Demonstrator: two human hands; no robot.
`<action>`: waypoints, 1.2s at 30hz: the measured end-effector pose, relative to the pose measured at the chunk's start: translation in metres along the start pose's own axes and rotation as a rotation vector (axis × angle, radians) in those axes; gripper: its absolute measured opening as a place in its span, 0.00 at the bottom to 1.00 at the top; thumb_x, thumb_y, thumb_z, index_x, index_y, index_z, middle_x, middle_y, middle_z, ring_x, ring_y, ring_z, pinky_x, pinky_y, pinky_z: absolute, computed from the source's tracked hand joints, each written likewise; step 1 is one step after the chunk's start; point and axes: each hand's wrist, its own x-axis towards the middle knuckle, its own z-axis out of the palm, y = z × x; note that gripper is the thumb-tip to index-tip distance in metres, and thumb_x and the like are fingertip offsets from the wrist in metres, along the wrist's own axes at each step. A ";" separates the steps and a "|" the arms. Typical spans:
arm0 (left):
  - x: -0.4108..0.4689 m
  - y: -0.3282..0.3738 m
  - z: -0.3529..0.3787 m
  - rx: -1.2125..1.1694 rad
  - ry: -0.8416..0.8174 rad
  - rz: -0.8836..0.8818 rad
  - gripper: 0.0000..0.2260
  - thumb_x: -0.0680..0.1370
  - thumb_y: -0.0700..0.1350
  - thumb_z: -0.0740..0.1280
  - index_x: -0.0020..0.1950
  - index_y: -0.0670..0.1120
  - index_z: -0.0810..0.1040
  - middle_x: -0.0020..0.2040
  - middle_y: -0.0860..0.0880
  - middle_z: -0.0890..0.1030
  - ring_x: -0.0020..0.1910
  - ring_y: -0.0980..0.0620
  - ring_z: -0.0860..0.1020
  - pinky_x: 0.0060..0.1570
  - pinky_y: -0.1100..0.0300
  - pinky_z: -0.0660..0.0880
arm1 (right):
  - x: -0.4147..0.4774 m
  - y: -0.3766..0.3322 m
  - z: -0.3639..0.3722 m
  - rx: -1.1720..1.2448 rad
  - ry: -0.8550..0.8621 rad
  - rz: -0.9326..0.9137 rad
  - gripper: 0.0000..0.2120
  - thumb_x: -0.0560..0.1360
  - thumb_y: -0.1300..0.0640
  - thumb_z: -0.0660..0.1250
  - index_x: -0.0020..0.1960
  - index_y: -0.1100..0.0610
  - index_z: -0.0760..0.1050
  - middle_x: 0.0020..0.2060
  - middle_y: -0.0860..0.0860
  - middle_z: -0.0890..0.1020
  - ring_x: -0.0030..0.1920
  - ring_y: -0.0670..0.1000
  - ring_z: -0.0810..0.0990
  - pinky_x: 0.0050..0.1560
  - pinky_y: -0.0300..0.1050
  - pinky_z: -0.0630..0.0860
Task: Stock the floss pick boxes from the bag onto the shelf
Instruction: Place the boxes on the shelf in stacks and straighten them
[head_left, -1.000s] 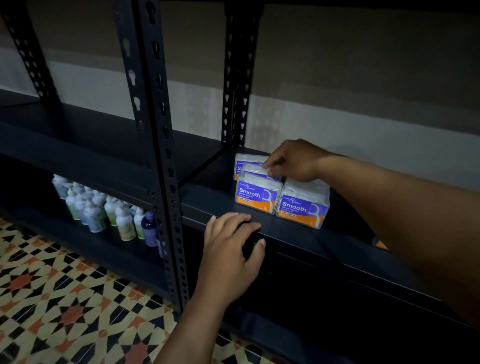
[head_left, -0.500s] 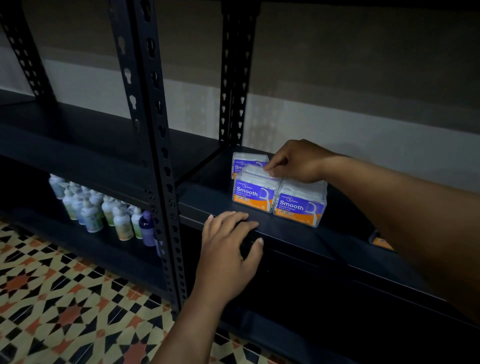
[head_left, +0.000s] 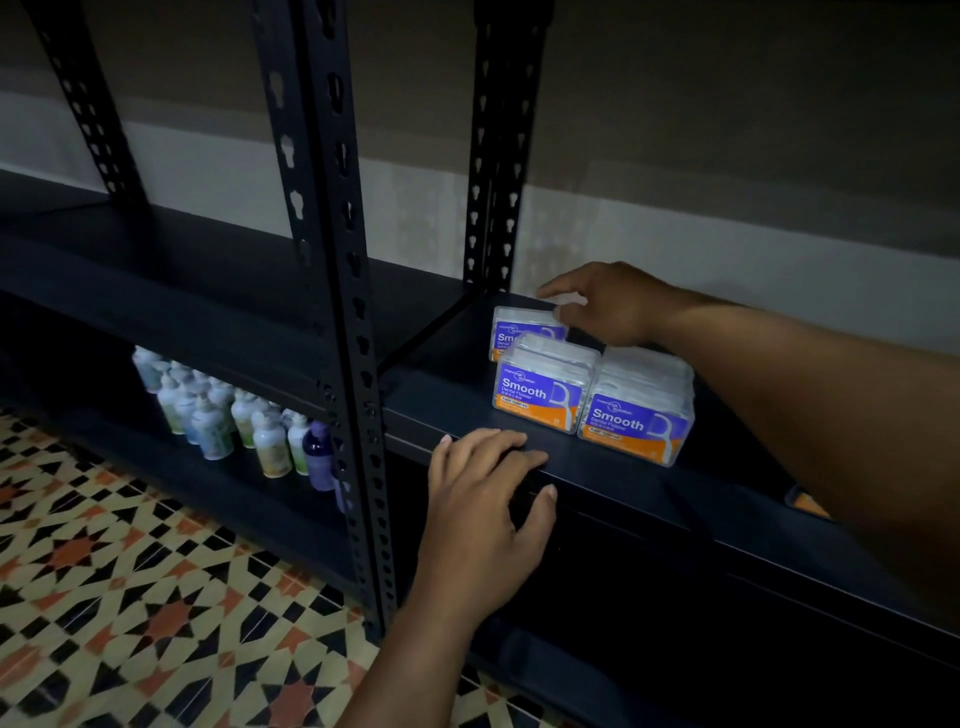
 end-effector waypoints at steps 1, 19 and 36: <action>0.000 0.000 0.000 0.002 0.000 -0.001 0.13 0.77 0.55 0.65 0.58 0.54 0.81 0.62 0.59 0.76 0.68 0.57 0.69 0.75 0.46 0.55 | 0.004 -0.003 0.002 -0.016 -0.026 -0.007 0.19 0.80 0.51 0.62 0.71 0.45 0.71 0.72 0.49 0.71 0.68 0.53 0.71 0.63 0.40 0.66; 0.003 0.002 0.003 0.039 0.009 -0.019 0.12 0.76 0.56 0.65 0.57 0.56 0.81 0.61 0.61 0.77 0.67 0.58 0.70 0.74 0.45 0.53 | 0.003 0.022 0.007 0.067 -0.032 0.040 0.13 0.78 0.58 0.66 0.61 0.49 0.81 0.58 0.49 0.83 0.58 0.47 0.79 0.53 0.35 0.68; 0.003 0.004 0.002 0.035 -0.006 -0.027 0.14 0.76 0.57 0.63 0.57 0.56 0.81 0.62 0.61 0.76 0.68 0.58 0.69 0.75 0.48 0.50 | -0.012 0.024 0.005 0.094 -0.036 0.005 0.13 0.78 0.58 0.66 0.60 0.48 0.81 0.59 0.46 0.82 0.56 0.42 0.76 0.52 0.32 0.65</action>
